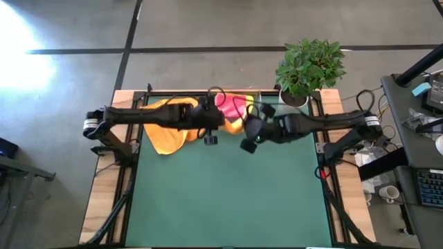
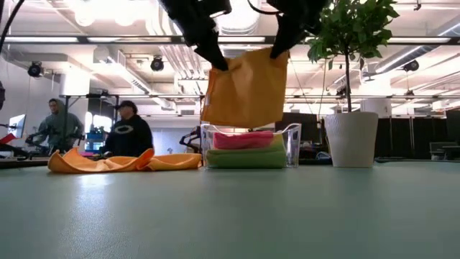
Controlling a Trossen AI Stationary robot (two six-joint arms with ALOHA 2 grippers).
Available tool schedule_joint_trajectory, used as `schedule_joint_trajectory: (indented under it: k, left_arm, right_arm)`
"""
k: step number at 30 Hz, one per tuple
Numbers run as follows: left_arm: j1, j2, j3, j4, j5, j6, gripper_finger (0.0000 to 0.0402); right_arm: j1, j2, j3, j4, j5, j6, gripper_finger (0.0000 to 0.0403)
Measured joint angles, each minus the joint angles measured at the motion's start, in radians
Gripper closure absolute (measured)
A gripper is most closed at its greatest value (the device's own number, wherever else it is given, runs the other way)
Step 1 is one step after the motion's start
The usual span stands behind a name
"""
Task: Fold microfiber towels
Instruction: Put the folded orange towel into the transparent bin
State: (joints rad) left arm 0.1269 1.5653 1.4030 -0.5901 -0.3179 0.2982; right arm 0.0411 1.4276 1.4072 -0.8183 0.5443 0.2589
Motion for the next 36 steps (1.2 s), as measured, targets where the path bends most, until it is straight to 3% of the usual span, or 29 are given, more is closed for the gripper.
schedule_joint_trajectory:
  k: [14, 20, 33, 36]
  left_arm:
    - [0.192, -0.002, 0.003, 0.189, 0.036, 0.222, 0.0401]
    - [0.247, 0.046, -0.002, 0.268, 0.106, 0.289, 0.0401]
    - [0.355, 0.194, 0.009, 0.421, 0.116, 0.41, 0.0401]
    - [0.372, 0.216, 0.008, 0.434, 0.119, 0.449, 0.0401]
  right_arm:
    - [-0.223, 0.032, 0.038, 0.08, 0.036, -0.168, 0.0394]
    - [-0.318, 0.052, 0.038, 0.129, 0.034, -0.261, 0.0394]
    - [-0.514, 0.143, 0.038, 0.233, -0.036, -0.413, 0.0394]
    - [-0.538, 0.15, 0.038, 0.236, -0.092, -0.426, 0.0394]
